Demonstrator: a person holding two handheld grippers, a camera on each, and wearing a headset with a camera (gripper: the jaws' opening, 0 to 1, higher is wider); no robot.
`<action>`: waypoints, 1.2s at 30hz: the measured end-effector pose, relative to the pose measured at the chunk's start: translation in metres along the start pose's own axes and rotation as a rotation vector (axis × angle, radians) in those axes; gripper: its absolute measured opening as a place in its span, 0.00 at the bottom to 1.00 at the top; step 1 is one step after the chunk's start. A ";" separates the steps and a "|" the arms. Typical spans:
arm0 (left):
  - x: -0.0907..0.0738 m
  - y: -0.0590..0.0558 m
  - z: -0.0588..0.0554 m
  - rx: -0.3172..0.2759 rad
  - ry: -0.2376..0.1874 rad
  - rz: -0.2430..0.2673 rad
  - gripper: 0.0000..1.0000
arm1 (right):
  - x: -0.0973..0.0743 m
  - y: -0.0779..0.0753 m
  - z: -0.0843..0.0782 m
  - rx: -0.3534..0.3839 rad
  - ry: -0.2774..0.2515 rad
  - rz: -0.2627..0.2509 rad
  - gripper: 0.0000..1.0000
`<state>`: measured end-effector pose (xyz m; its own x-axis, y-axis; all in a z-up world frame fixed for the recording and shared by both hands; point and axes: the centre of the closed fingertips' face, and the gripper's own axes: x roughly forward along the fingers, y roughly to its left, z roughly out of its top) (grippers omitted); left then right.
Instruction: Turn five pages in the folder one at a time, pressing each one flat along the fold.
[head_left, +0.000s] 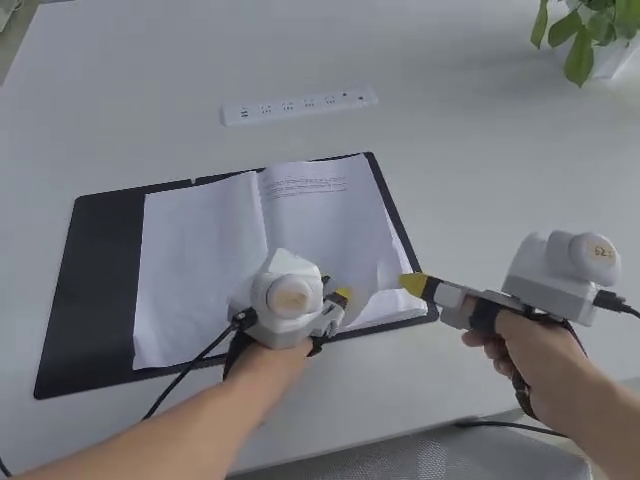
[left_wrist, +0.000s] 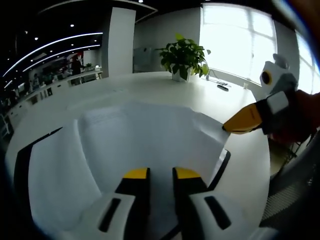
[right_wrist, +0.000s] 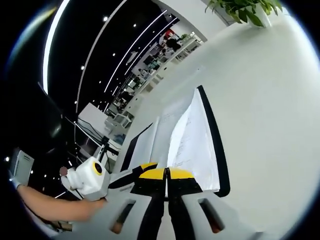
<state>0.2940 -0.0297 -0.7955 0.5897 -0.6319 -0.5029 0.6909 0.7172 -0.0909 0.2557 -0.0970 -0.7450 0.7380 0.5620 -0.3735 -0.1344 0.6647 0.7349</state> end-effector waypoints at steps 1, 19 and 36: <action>-0.003 0.001 0.002 0.000 -0.003 0.000 0.16 | 0.000 0.006 0.001 -0.004 -0.007 0.014 0.00; -0.087 0.050 0.034 -0.053 -0.139 0.049 0.17 | 0.015 0.128 0.001 -0.090 -0.027 0.290 0.00; -0.180 0.109 0.013 -0.092 -0.169 0.163 0.16 | 0.071 0.196 -0.056 -0.135 0.099 0.396 0.00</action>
<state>0.2683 0.1582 -0.7039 0.7571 -0.5404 -0.3670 0.5447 0.8324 -0.1018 0.2447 0.1006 -0.6591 0.5464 0.8266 -0.1347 -0.4844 0.4431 0.7543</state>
